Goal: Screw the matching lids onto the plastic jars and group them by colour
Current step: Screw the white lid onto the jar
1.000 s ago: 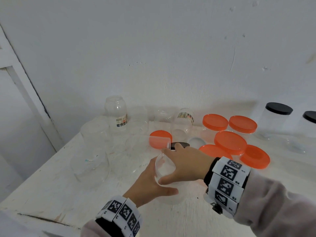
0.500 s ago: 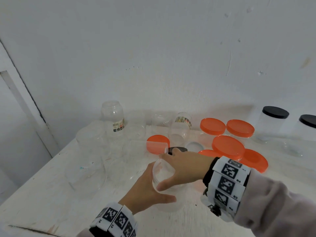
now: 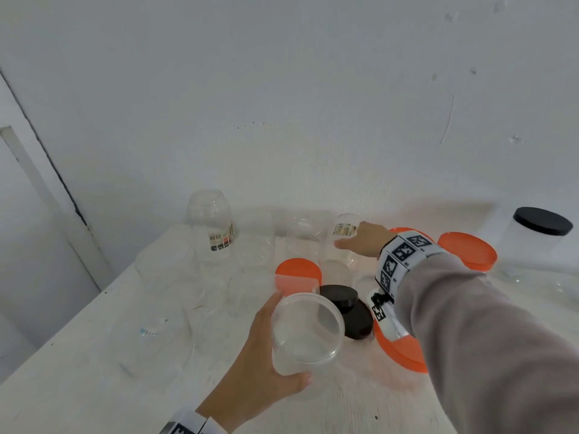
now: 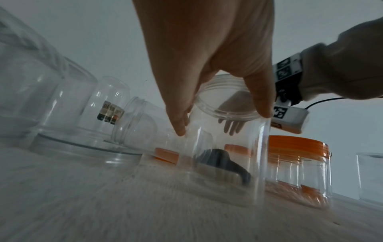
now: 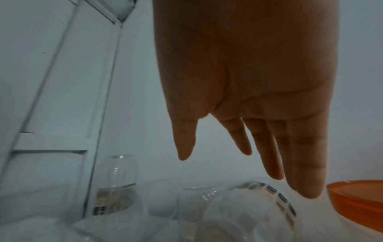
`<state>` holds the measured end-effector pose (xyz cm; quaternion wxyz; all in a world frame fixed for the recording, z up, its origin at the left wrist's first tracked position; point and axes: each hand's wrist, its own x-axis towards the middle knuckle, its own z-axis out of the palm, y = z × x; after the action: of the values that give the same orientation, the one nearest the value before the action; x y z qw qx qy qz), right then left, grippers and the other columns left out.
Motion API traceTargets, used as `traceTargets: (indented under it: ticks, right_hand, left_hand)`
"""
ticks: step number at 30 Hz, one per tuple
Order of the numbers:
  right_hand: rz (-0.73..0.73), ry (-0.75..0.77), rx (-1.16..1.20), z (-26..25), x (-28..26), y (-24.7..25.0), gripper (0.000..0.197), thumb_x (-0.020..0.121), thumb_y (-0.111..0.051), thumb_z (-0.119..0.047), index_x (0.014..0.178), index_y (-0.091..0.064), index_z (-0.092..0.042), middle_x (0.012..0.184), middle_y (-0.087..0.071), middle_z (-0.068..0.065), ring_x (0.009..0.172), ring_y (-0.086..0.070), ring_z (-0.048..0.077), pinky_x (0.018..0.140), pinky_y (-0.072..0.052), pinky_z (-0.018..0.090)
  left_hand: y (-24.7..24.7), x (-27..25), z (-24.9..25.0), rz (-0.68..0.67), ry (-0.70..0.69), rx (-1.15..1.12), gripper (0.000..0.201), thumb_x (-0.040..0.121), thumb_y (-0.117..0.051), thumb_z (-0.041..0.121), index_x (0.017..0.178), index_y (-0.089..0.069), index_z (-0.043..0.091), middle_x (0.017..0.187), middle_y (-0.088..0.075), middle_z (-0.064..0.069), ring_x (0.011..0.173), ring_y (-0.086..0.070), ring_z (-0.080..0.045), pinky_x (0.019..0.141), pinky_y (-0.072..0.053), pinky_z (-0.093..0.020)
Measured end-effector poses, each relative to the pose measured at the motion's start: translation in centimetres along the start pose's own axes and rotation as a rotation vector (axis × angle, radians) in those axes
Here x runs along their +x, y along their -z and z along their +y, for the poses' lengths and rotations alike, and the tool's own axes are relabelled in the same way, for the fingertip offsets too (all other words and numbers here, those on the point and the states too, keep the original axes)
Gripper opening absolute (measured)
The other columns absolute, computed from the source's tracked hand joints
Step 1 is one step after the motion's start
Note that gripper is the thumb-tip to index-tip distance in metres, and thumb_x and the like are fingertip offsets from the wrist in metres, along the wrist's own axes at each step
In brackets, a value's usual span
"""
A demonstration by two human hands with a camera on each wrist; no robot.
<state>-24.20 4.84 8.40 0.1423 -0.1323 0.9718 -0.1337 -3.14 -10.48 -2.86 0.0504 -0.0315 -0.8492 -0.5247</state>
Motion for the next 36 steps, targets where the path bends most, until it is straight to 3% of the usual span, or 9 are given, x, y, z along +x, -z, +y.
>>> traceTargets:
  ticks: [6, 14, 18, 20, 25, 27, 29, 32, 36]
  right_hand:
    - [-0.067, -0.136, 0.053, -0.5, 3.6, 0.0, 0.060, 0.096, -0.049, -0.046, 0.139, -0.041, -0.005, 0.142, -0.047, 0.014, 0.128, -0.046, 0.028, 0.092, -0.035, 0.027]
    - [-0.145, -0.196, 0.075, -0.8, 6.8, -1.2, 0.071, 0.094, -0.044, -0.058, 0.147, -0.033, -0.012, 0.151, -0.037, 0.011, 0.137, -0.036, 0.029, 0.109, -0.027, 0.036]
    - [-0.109, -0.195, 0.085, -0.5, 7.6, -2.1, 0.070, 0.091, -0.057, -0.050, 0.143, -0.037, -0.009, 0.146, -0.043, 0.013, 0.132, -0.043, 0.029, 0.106, -0.033, 0.035]
    - [-0.107, -0.215, 0.095, -0.3, 7.7, -2.1, 0.075, 0.087, -0.061, -0.051, 0.145, -0.035, -0.010, 0.147, -0.041, 0.014, 0.132, -0.042, 0.030, 0.109, -0.034, 0.037]
    - [-0.116, -0.252, 0.196, 1.5, 7.3, -0.6, 0.079, 0.077, -0.066, -0.058, 0.139, -0.040, -0.016, 0.139, -0.046, 0.012, 0.108, -0.048, 0.025, 0.086, -0.037, 0.032]
    - [-0.144, -0.262, 0.284, 2.8, 7.0, 0.2, 0.079, 0.072, -0.069, -0.060, 0.133, -0.043, -0.016, 0.131, -0.050, 0.013, 0.106, -0.051, 0.025, 0.094, -0.041, 0.035]
    - [-0.190, -0.270, 0.387, 3.9, 6.3, 1.2, 0.076, 0.069, -0.070, -0.060, 0.123, -0.044, -0.014, 0.122, -0.055, 0.015, 0.108, -0.057, 0.031, 0.099, -0.046, 0.042]
    - [-0.247, -0.254, 0.603, 5.7, 4.3, 2.7, 0.064, 0.070, -0.073, -0.055, 0.112, -0.050, -0.013, 0.103, -0.065, 0.017, 0.082, -0.069, 0.031, 0.068, -0.058, 0.035]
    - [-0.272, -0.131, 1.003, 9.5, 0.6, 3.8, 0.068, 0.064, -0.076, -0.049, 0.116, -0.055, -0.011, 0.087, -0.073, 0.012, 0.069, -0.071, 0.027, 0.059, -0.055, 0.033]
  left_hand:
    - [0.3, 0.9, 0.6, 0.023, -0.033, 0.070, 0.104, 0.052, -0.074, 0.073, 0.134, -0.014, 0.049, 0.124, -0.018, 0.051, 0.125, -0.022, 0.021, 0.093, -0.026, 0.003]
    - [0.8, 1.8, 0.5, -0.018, 0.004, 0.175, 0.110, 0.063, -0.085, 0.049, 0.137, -0.005, 0.036, 0.138, -0.018, 0.025, 0.129, -0.018, 0.019, 0.102, -0.019, 0.000]
    - [1.2, 2.4, 1.0, -0.082, 0.122, 0.178, 0.120, 0.038, -0.070, 0.085, 0.126, 0.002, 0.049, 0.133, -0.002, 0.038, 0.133, -0.013, 0.015, 0.105, -0.016, -0.002]
    - [1.3, 2.4, 1.1, -0.095, 0.123, 0.220, 0.108, 0.058, -0.080, 0.063, 0.126, 0.004, 0.050, 0.133, -0.001, 0.038, 0.135, -0.010, 0.011, 0.106, -0.014, -0.002]
    - [1.3, 2.2, 2.0, -0.050, 0.076, 0.262, 0.103, 0.069, -0.083, 0.038, 0.135, -0.005, 0.032, 0.138, -0.017, 0.023, 0.133, -0.019, 0.011, 0.105, -0.017, 0.000]
    - [1.2, 1.9, 2.3, -0.042, 0.078, 0.263, 0.104, 0.067, -0.084, 0.041, 0.137, -0.007, 0.032, 0.138, -0.017, 0.026, 0.132, -0.020, 0.013, 0.105, -0.019, -0.001]
    - [1.2, 1.6, 2.6, -0.021, 0.060, 0.250, 0.107, 0.062, -0.084, 0.049, 0.134, -0.006, 0.044, 0.132, -0.017, 0.035, 0.126, -0.022, 0.019, 0.101, -0.024, -0.002]
    - [1.3, 1.5, 3.6, 0.019, 0.044, 0.172, 0.096, 0.051, -0.084, 0.060, 0.121, -0.019, 0.074, 0.122, -0.034, 0.046, 0.118, -0.033, 0.021, 0.093, -0.038, -0.014]
    - [2.0, 2.5, 5.6, 0.100, 0.044, 0.136, 0.096, 0.041, -0.077, 0.076, 0.120, -0.023, 0.076, 0.123, -0.042, 0.044, 0.115, -0.044, 0.015, 0.091, -0.043, -0.015]
